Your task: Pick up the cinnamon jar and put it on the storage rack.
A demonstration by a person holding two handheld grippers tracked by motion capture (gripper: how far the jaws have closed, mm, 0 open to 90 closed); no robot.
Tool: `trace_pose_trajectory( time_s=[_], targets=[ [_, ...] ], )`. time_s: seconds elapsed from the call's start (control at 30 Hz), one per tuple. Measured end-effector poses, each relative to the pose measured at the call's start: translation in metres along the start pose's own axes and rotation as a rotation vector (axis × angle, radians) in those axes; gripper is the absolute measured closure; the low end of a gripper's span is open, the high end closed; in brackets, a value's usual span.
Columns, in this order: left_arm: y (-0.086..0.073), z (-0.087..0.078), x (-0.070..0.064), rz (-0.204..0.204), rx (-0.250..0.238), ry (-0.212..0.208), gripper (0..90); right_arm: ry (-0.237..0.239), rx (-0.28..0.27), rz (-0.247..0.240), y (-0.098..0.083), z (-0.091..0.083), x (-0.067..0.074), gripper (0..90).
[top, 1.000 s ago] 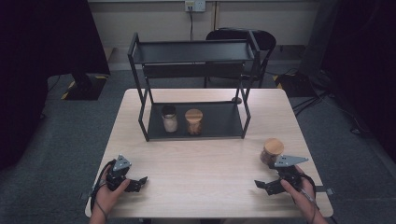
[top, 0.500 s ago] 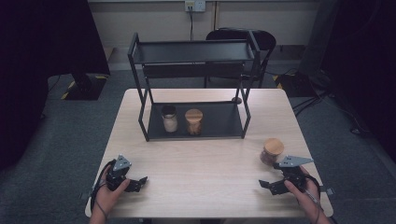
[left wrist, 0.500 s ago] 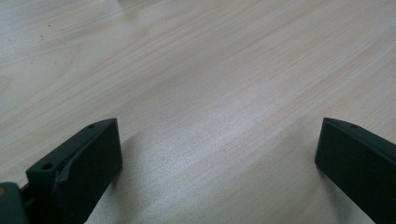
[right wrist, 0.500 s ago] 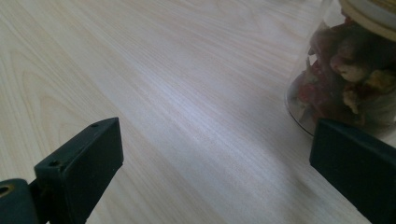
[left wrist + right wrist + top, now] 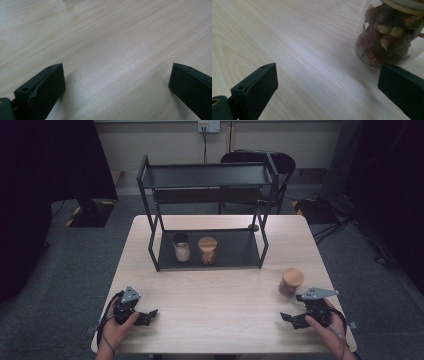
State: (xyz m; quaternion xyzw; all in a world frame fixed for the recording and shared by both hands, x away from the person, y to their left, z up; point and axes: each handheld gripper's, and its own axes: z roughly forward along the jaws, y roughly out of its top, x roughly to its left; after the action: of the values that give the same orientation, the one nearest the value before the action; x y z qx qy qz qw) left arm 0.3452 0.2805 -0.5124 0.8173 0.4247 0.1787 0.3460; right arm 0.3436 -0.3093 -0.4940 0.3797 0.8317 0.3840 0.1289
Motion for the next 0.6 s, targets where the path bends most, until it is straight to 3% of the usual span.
trace_pose_trajectory(
  time_s=[0.6],
  targets=[
    [0.0000,0.0000,0.0000,0.000,0.000,0.000,0.3,-0.046,-0.006,0.035,-0.0043,-0.0041,-0.0067,1.7]
  ],
)
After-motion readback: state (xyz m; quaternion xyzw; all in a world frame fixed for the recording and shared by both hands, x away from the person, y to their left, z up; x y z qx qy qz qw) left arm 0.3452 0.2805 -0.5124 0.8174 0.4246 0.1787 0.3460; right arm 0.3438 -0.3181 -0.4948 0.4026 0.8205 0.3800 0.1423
